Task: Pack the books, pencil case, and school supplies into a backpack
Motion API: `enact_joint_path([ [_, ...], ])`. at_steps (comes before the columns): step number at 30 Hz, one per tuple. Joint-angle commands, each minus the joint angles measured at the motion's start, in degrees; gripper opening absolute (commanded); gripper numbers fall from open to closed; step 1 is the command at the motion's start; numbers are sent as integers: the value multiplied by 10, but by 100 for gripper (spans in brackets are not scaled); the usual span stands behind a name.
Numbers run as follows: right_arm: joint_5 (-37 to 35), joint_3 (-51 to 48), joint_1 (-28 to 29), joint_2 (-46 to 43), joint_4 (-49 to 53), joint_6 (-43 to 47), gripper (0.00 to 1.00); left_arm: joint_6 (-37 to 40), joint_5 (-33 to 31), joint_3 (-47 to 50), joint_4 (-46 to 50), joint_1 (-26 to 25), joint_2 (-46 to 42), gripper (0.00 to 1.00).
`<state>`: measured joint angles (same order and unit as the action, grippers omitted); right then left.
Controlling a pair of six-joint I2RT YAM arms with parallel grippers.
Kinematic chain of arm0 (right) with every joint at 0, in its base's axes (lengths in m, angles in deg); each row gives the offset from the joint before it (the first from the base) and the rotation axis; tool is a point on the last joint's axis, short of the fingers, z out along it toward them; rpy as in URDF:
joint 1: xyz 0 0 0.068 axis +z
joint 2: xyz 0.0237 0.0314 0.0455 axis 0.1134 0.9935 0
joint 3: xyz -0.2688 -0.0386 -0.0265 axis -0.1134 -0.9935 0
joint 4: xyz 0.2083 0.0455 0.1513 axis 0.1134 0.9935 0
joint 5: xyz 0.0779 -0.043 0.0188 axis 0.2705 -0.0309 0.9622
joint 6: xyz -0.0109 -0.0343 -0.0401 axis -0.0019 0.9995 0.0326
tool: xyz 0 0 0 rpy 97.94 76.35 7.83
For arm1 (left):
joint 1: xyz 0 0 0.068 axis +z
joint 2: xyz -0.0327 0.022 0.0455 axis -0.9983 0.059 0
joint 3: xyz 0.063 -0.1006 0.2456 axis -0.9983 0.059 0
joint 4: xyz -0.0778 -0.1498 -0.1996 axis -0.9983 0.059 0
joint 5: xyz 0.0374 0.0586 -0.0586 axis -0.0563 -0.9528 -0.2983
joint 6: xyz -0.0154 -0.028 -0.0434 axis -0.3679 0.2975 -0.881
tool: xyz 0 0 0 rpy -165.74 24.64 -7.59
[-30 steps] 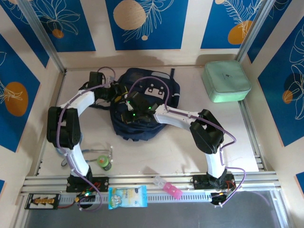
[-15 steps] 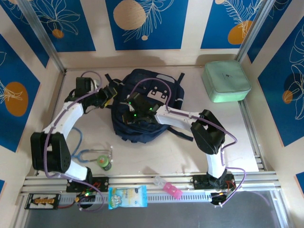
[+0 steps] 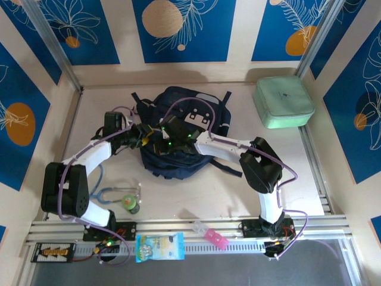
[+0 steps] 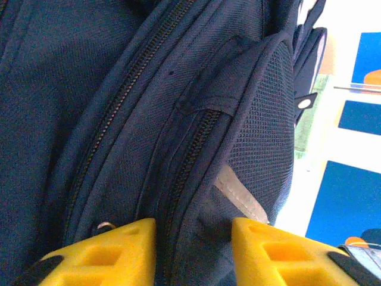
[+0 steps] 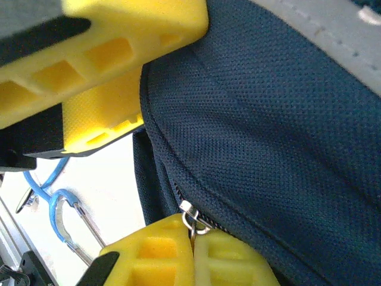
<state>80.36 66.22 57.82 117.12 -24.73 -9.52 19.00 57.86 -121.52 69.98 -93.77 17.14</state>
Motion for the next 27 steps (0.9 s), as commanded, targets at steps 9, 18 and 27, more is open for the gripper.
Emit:
enact_joint_path([
  [9,-56,-43,6,-91,72,-11,4,31,-1,-45,19,-5,7,1],
  [18,-171,-164,7,-186,125,-39,5,51,-21,-71,45,-1,16,0],
  [27,-236,-205,-7,-248,178,-98,5,34,-10,-81,29,0,41,0],
])
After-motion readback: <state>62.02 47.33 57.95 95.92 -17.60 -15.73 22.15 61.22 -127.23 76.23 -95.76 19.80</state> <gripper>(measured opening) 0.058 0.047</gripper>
